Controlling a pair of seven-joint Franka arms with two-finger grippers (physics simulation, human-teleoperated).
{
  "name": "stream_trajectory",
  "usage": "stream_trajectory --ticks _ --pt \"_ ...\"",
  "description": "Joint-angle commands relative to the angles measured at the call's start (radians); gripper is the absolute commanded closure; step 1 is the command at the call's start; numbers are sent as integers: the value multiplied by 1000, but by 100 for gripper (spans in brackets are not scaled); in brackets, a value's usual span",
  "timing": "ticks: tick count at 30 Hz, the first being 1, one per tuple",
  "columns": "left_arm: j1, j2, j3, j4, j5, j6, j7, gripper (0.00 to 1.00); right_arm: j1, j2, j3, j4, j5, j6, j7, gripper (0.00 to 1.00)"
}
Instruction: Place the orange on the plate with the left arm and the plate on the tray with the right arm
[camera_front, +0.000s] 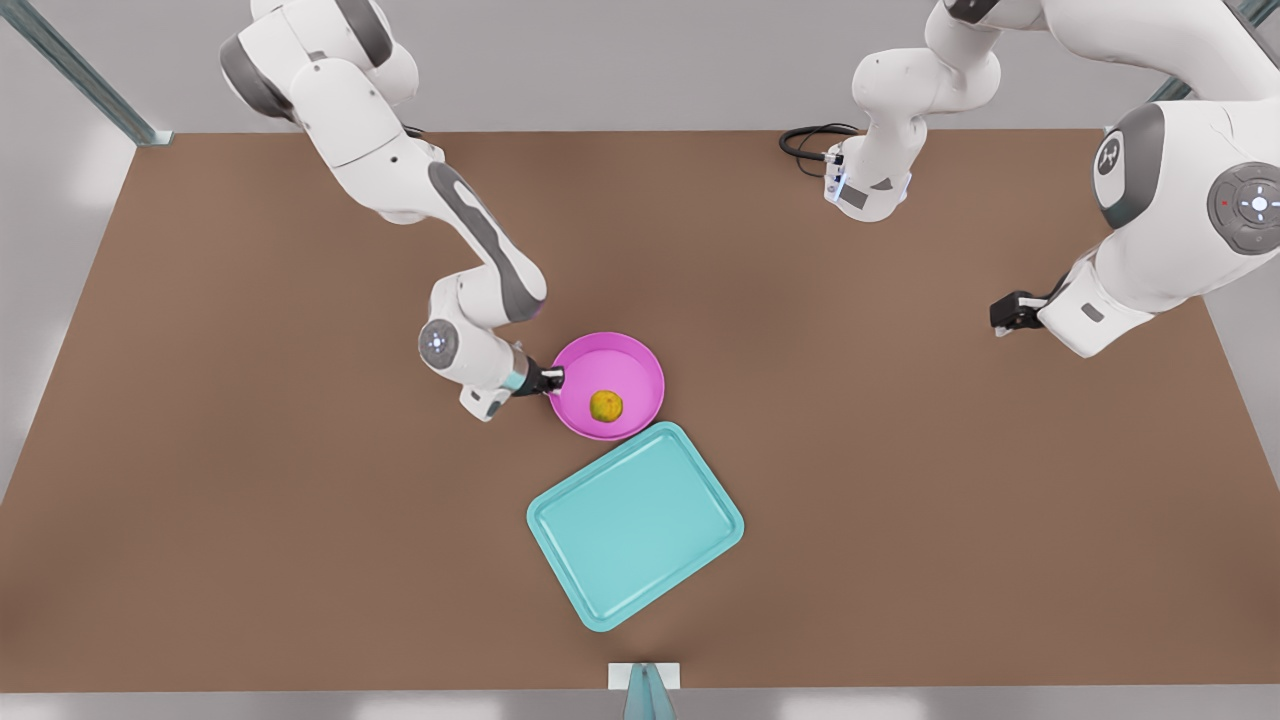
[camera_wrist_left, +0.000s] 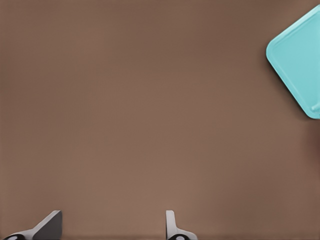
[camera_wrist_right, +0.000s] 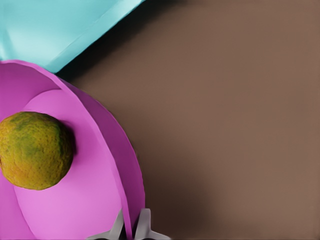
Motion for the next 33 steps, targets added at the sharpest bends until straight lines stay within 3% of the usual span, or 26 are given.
stream_trajectory --ticks 1,7,21,33 --pt "0 -1 0 0 0 -2 18 0 -2 -13 0 6 -7 -25 -22 79" --pt "0 -1 0 0 0 -7 18 0 -8 13 -6 130 -2 -24 -19 79" --pt "0 -9 -1 2 0 -14 16 0 -64 332 -26 603 8 -27 -10 79" --pt "-6 -3 5 6 0 -10 -8 0 -25 533 -26 850 4 -27 3 79"
